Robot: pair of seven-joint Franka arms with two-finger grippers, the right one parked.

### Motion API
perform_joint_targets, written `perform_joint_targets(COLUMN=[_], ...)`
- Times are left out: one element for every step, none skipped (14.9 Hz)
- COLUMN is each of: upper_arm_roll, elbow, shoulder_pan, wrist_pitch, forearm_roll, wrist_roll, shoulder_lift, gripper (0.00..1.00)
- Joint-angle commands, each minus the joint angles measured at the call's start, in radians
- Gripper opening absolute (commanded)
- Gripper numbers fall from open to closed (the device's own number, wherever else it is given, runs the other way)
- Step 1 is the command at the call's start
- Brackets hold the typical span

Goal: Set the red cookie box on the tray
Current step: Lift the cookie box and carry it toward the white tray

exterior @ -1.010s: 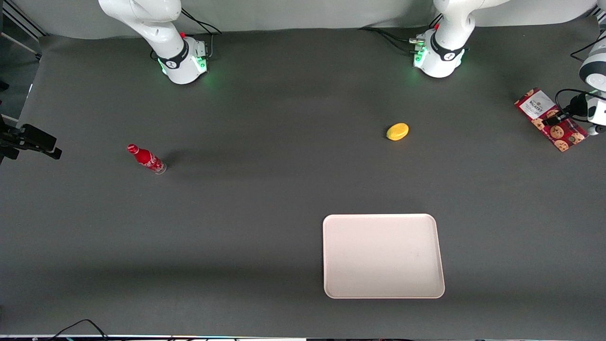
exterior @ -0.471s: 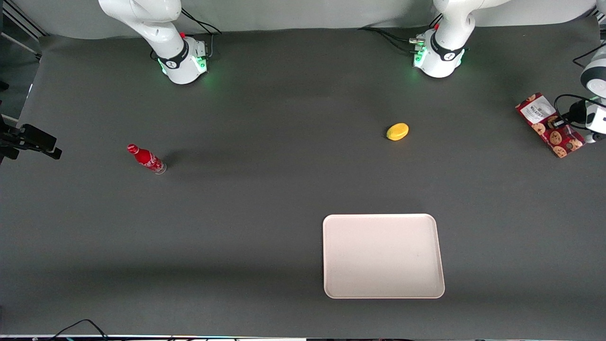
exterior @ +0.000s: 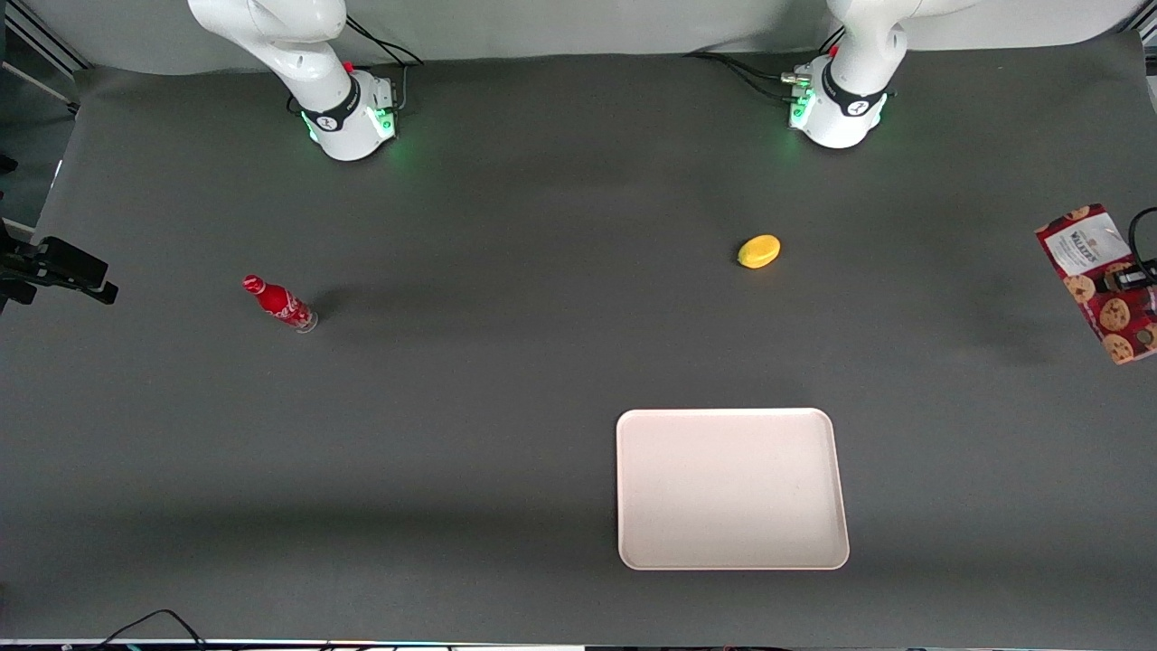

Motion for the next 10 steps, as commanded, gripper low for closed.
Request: perform_joint_targets(upper_arm_roll=[-0.092, -0.111, -0.112, -0.120, -0.135, -0.161, -0.192, -0.210, -0.227, -0.252], elbow=[0.237, 0.306, 0.373, 0.429, 0.475, 0.515, 0.562, 0.617, 0.668, 0.722], shoulder_pan=[-0.062, -0.083, -0.106, -0.138, -0.162, -0.181, -0.201, -0.220, -0.244, -0.258], wrist_pitch=[-0.177, -0.226, -0.278, -0.322, -0.338, -0.340, -0.341, -0.343, -0.338, -0.328], forearm_roll=[0.041, 0.044, 0.039, 0.027, 0.024, 0.024, 0.025, 0.025, 0.024, 0.024], wrist_roll=[-0.086, -0.124, -0.170, -0.213, -0.265, -0.308, -0.339, -0.365, -0.389, -0.420], shoulder_lift=[0.032, 0.056, 0.071, 0.102, 0.122, 0.145, 0.177, 0.218, 0.258, 0.304], gripper=[0.00, 0.00, 0.00, 0.00, 0.00, 0.00, 0.00, 0.00, 0.00, 0.00])
